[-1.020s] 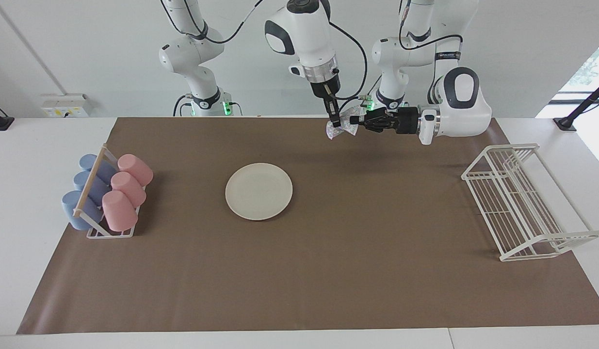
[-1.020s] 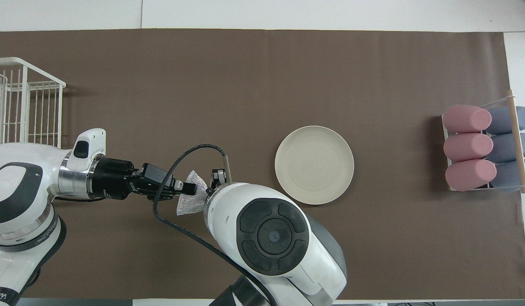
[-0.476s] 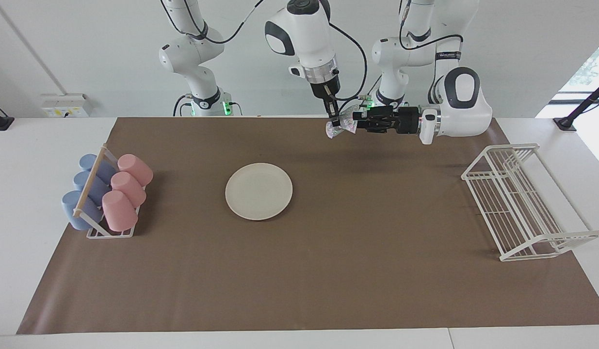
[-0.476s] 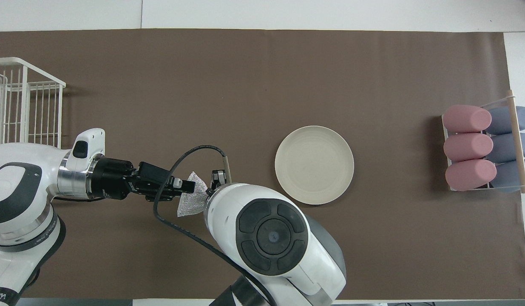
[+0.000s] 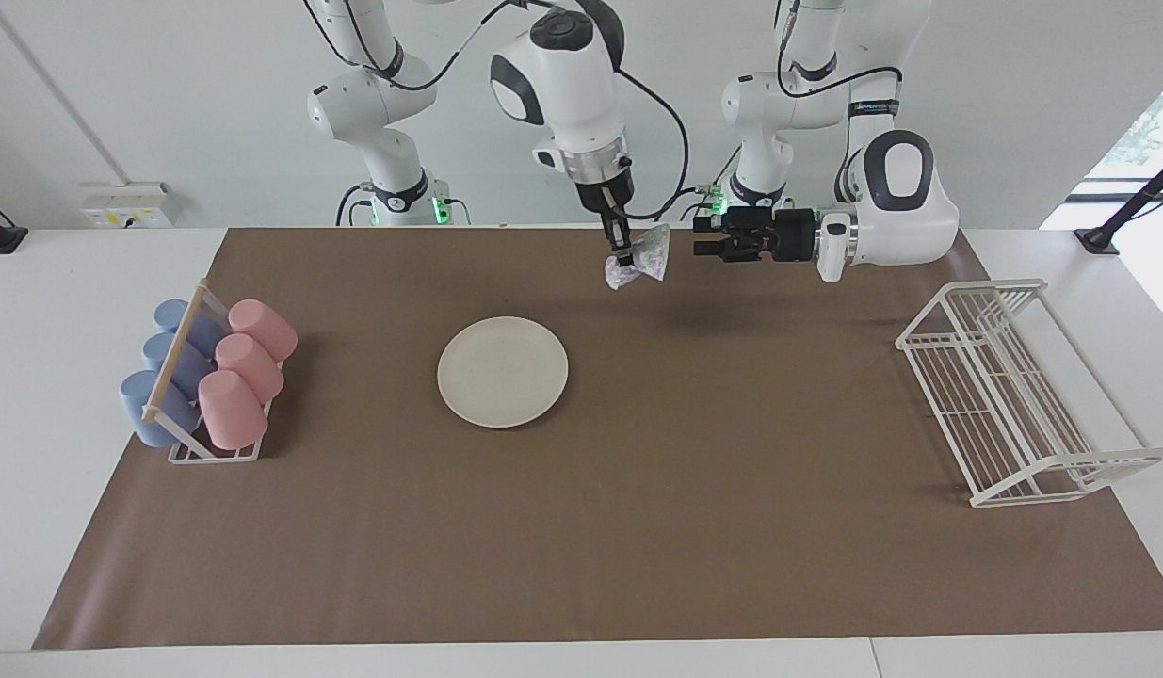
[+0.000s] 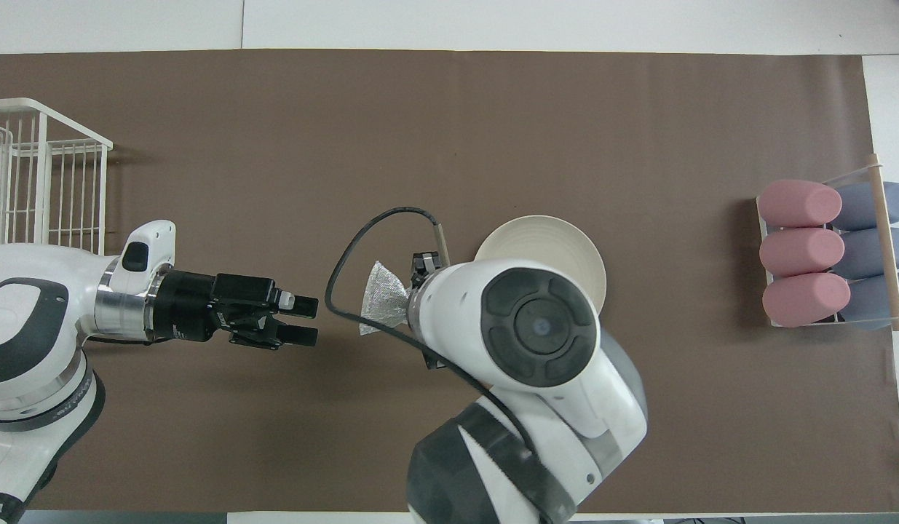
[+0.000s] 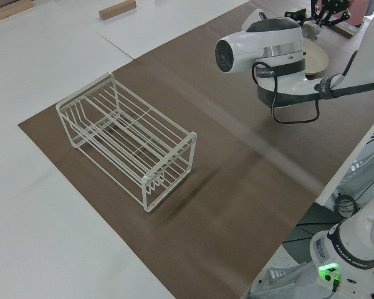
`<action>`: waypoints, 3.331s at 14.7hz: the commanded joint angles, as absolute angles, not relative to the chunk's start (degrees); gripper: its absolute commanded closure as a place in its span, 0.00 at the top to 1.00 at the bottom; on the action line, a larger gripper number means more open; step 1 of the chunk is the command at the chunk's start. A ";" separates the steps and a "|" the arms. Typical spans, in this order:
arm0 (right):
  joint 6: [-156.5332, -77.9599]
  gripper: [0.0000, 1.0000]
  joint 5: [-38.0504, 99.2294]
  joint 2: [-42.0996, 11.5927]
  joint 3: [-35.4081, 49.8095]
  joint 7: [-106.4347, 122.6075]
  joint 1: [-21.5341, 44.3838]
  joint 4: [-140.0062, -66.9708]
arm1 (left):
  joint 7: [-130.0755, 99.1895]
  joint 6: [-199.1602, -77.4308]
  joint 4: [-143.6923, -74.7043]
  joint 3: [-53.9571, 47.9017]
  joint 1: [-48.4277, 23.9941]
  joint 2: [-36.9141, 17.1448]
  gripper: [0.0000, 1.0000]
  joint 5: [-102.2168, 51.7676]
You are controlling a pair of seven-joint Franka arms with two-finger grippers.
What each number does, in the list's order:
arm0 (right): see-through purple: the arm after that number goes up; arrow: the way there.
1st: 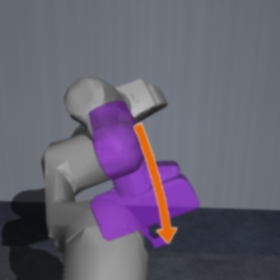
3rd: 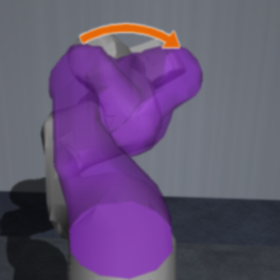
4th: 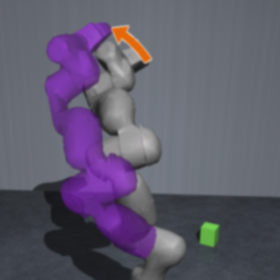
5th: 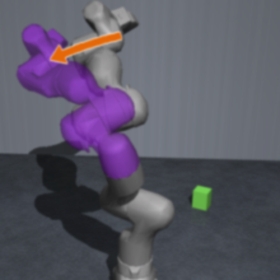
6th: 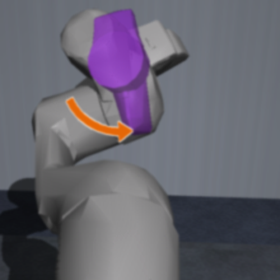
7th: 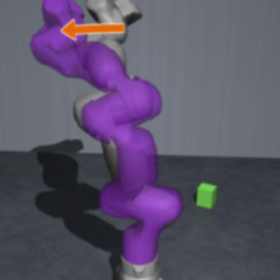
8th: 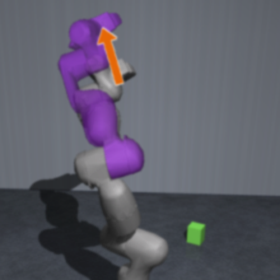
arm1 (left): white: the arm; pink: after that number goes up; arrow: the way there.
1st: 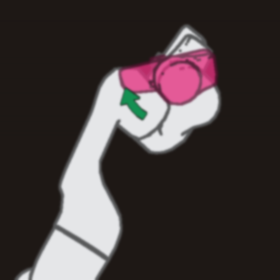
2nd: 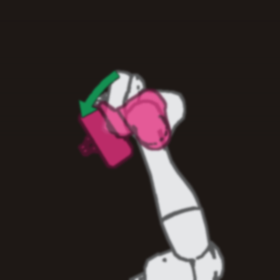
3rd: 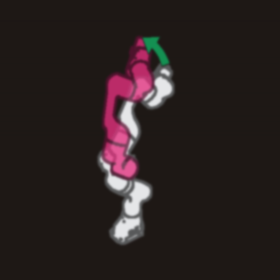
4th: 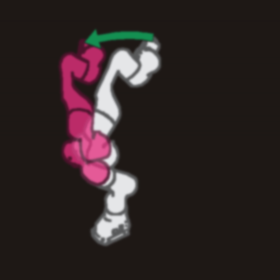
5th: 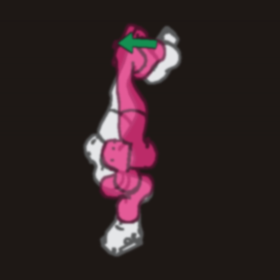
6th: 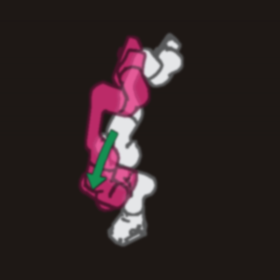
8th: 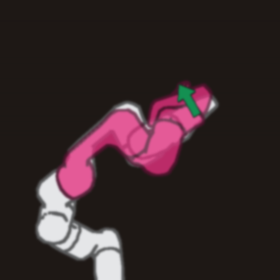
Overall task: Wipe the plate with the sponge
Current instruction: 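Carry the cloth onto the white plate with the right gripper, then rub the cloth across the plate surface with the right gripper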
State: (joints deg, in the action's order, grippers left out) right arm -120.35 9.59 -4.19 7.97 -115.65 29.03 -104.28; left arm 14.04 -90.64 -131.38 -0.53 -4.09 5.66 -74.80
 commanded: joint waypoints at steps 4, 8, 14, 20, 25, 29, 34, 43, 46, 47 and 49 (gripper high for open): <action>-129.33 0.00 9.14 -4.56 8.53 -104.33 23.73 -115.64 | 14.85 -94.74 -130.79 -0.35 -1.94 5.89 1.00 -64.09; -136.41 0.00 9.23 -4.57 8.44 -96.62 20.05 -122.69 | 14.50 -94.83 -128.59 -0.35 -0.35 5.45 1.00 -56.27; -139.30 0.00 9.75 -4.92 8.53 -94.92 19.34 -126.47 | 13.36 -96.06 -124.28 -0.35 -0.35 5.45 1.00 -39.49; -141.24 0.00 9.76 -9.32 8.44 -92.64 19.25 -126.65 | 13.10 -97.73 -124.19 -0.35 -0.35 6.06 1.00 -33.75; -141.33 0.00 9.76 -8.61 8.44 -82.21 14.51 -130.51 | 12.83 -97.73 -124.19 -0.35 -0.35 6.06 1.00 -33.75; -141.06 0.00 9.76 -8.53 8.44 -74.71 11.25 -130.96 | 12.22 -97.91 -124.19 -0.35 -0.35 6.06 1.00 -33.75; -141.24 0.00 9.76 -8.61 8.26 -70.87 10.38 -130.96 | 11.07 -98.17 -124.19 -0.35 -0.35 6.06 1.00 -33.75; -141.24 0.00 9.84 -8.61 8.52 -69.25 8.26 -130.96 | 11.07 -98.88 -124.19 -0.35 -0.35 6.06 1.00 -33.75; -143.51 0.00 10.19 -8.70 8.53 -75.12 11.85 -130.96 | 10.99 -98.96 -124.19 -0.35 -0.35 6.06 1.00 -33.75; -145.18 0.00 10.20 -9.22 8.53 -77.93 13.43 -130.96 | 10.99 -98.96 -124.19 -0.35 -0.35 6.06 1.00 -33.75; -146.95 0.00 10.20 -10.02 8.53 -83.21 15.63 -130.96 | 10.99 -98.96 -124.19 -0.35 -0.35 6.06 1.00 -33.75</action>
State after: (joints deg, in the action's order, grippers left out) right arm -144.10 9.87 -8.55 8.20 -78.75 13.73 -129.75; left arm 12.04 -98.32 -124.36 -0.13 -0.43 5.64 -34.92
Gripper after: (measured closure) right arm 0.930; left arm 0.000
